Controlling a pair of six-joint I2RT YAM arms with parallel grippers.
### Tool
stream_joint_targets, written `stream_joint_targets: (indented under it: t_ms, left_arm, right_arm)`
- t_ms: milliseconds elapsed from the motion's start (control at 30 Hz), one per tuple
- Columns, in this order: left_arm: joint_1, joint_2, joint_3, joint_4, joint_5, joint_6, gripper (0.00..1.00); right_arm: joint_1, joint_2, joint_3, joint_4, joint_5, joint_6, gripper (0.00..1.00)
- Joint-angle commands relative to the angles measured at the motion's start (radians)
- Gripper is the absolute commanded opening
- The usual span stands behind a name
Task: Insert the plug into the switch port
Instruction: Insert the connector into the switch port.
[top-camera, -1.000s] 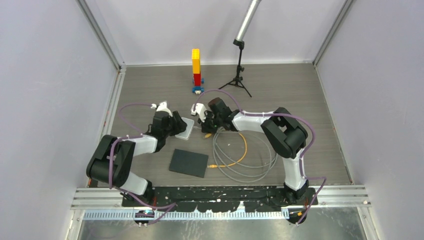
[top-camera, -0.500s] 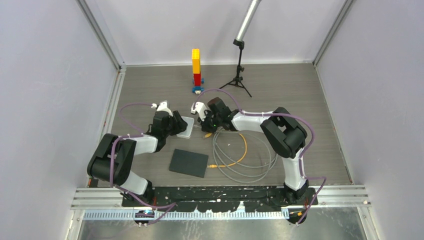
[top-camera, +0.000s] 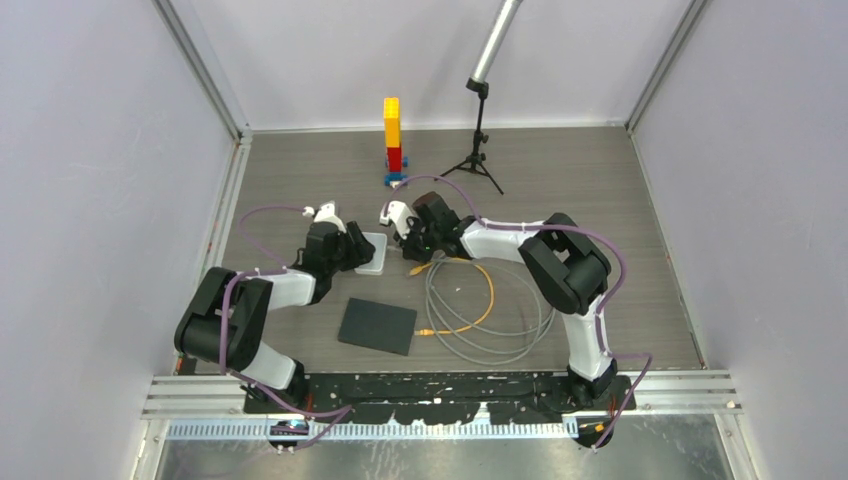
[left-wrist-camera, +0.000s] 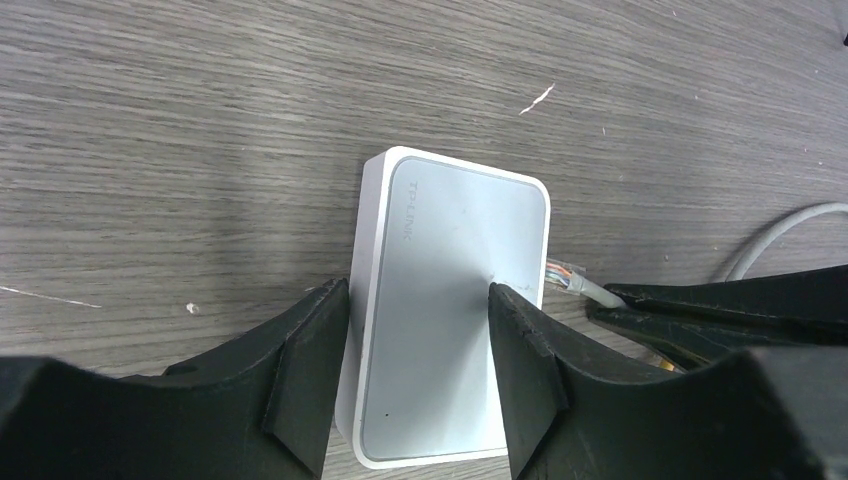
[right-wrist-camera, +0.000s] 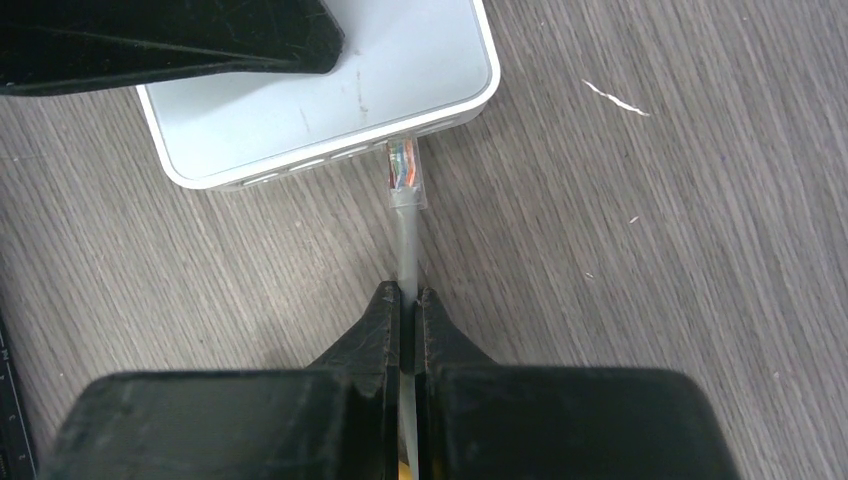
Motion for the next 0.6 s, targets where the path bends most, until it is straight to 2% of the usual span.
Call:
stream_joint_targets:
  t_ms: [0,333,567]
  left_arm:
    - [-0.003,0.012,0.009,-0.018,0.008,0.017,0.56]
    - [-0.003,0.018,0.013,-0.015,0.012,0.020,0.56]
    - [-0.003,0.023,0.013,-0.012,0.028,0.025,0.56]
  right_arm:
    - [0.004,0.006,0.030,-0.036,-0.045,-0.030,0.01]
    - [0.006,0.011,0.040,-0.076,-0.098,-0.056,0.01]
    - [0.010,0.027,0.059,-0.042,0.007,-0.008,0.01]
